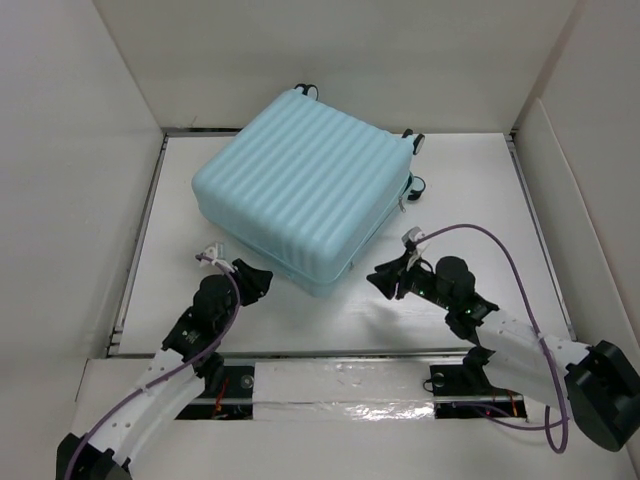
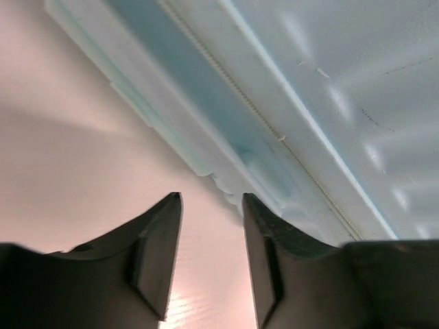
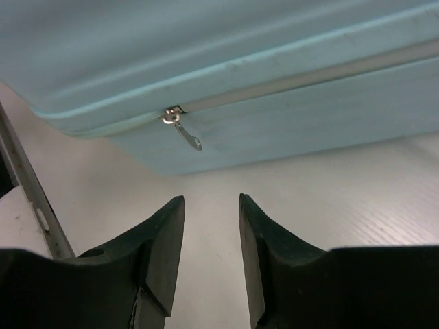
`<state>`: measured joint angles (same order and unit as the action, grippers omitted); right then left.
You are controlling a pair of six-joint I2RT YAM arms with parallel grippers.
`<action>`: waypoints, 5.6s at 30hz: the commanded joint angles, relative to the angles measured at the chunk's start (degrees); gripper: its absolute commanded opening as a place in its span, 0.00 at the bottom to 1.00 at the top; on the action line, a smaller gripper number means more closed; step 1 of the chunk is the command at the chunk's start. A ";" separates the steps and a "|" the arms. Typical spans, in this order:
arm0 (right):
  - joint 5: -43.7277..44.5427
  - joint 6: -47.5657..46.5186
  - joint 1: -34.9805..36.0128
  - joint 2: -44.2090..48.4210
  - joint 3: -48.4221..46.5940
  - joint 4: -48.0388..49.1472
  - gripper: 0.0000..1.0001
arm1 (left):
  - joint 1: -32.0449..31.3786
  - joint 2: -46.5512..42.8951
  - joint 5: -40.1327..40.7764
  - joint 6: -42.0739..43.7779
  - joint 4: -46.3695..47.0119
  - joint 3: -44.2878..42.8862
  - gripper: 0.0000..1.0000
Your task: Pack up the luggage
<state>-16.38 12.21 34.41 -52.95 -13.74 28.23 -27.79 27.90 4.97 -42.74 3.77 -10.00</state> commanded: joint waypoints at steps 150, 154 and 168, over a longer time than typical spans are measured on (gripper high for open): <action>2.92 4.74 -0.24 19.27 -11.49 -34.27 0.00 | -8.97 37.50 4.61 -8.48 31.82 -19.71 0.65; 8.19 6.51 3.64 28.85 -12.10 -44.02 0.00 | -0.88 41.96 0.31 -11.12 31.48 -29.68 0.85; 11.03 6.95 7.15 34.66 -14.65 -50.12 0.00 | 9.51 79.84 -15.43 -12.28 15.40 -75.75 0.99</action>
<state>-2.09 18.31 39.99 -19.55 -24.53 -27.03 -18.65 105.41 -7.22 -54.96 25.26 -79.75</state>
